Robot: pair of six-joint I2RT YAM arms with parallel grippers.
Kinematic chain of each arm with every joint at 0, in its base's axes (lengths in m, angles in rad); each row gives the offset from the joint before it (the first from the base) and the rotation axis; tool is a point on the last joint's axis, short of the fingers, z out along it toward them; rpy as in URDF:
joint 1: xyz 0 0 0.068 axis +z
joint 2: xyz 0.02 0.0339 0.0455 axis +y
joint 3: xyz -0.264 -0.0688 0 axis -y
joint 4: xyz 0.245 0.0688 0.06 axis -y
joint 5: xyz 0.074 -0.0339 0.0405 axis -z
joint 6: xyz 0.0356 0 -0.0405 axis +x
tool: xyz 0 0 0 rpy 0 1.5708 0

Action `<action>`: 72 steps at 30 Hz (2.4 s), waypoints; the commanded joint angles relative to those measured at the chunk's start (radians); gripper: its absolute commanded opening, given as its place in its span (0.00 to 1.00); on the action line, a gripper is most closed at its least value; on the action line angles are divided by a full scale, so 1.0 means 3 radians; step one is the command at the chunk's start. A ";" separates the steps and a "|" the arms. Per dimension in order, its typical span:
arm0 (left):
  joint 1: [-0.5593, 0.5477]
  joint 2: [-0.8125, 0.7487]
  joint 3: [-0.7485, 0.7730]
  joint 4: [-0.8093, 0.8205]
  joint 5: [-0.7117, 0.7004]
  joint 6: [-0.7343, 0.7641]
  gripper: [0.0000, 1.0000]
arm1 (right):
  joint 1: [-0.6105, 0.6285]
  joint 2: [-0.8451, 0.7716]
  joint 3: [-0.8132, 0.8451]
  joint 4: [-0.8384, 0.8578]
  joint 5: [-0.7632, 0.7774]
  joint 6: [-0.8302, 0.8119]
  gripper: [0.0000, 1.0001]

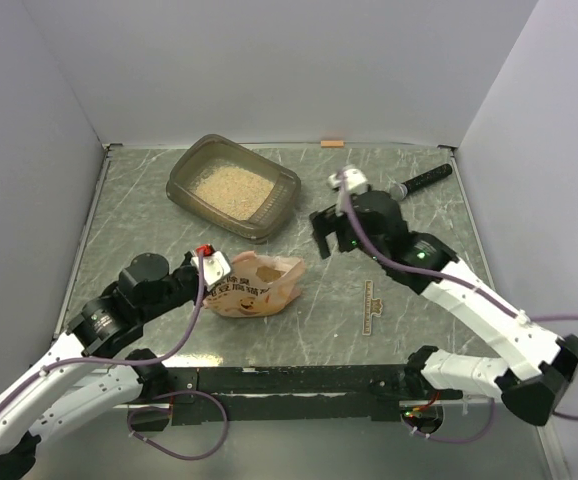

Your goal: Fill the litter box with clean litter

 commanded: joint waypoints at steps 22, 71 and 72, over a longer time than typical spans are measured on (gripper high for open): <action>0.0006 -0.0566 -0.0402 0.1084 0.0228 -0.0336 0.01 | -0.1738 0.0638 -0.1237 -0.0084 0.0711 0.2086 0.98; 0.0006 -0.0137 0.1070 0.0301 0.0816 -0.0454 0.57 | -0.0123 -0.0588 0.0603 -0.1228 -0.2346 0.0026 0.00; 0.0006 -0.0142 0.1070 0.0301 0.0842 -0.0469 0.57 | -0.0057 -0.0558 0.0634 -0.1270 -0.2499 -0.0010 0.00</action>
